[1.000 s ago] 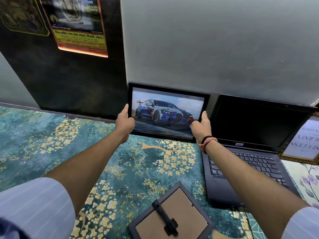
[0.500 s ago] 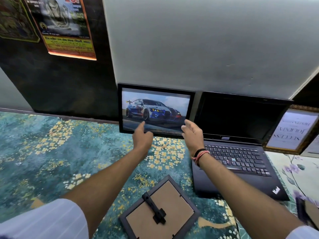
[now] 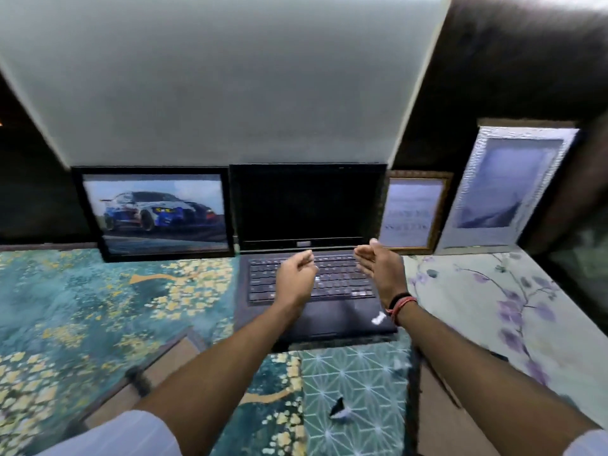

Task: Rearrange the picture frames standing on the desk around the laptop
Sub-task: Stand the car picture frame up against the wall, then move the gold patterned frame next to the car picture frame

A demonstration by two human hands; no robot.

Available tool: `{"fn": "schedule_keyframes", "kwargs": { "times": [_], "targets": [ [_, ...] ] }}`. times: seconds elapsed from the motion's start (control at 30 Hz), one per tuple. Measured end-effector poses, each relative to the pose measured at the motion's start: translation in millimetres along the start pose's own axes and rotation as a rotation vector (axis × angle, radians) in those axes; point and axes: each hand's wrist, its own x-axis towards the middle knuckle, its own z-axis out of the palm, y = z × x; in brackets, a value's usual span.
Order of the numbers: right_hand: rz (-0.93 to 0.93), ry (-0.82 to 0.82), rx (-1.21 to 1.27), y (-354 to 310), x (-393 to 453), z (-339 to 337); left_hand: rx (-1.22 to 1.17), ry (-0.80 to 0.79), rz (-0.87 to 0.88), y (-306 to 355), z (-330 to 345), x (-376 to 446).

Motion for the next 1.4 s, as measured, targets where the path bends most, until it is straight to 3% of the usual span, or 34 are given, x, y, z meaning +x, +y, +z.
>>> {"fn": "schedule_keyframes", "kwargs": {
  "times": [0.1, 0.2, 0.43, 0.67, 0.93, 1.17, 1.27, 1.4],
  "targets": [
    [0.034, 0.035, 0.03, -4.7, 29.6, -68.6, -0.009, -0.042, -0.01, 14.7, 62.4, -2.9],
    [0.005, 0.025, -0.102, -5.6, 61.7, -122.0, -0.023, -0.089, -0.018, 31.2, 117.8, 1.9],
    [-0.051, -0.034, -0.388, -5.5, 130.0, -186.8, 0.016, -0.167, -0.046, 57.0, 198.8, 35.7],
    [0.105, -0.084, -0.24, -7.9, 160.8, -198.6, 0.046, -0.056, -0.104, 58.3, 231.3, 63.2],
    [0.01, -0.087, -0.329, -12.3, 154.2, -183.5, 0.217, 0.115, -0.083, 48.8, 260.8, 67.7],
    [0.022, 0.006, -0.359, -14.4, 152.2, -183.1, 0.159, 0.299, -0.055, 63.2, 265.0, 58.5],
    [0.026, 0.013, -0.33, -16.2, 157.6, -185.1, 0.163, 0.325, -0.049, 67.1, 258.7, 56.5],
    [0.036, -0.003, -0.324, -14.4, 157.7, -188.2, 0.365, 0.249, 0.082, 67.2, 257.3, 55.4]
  ]
}}
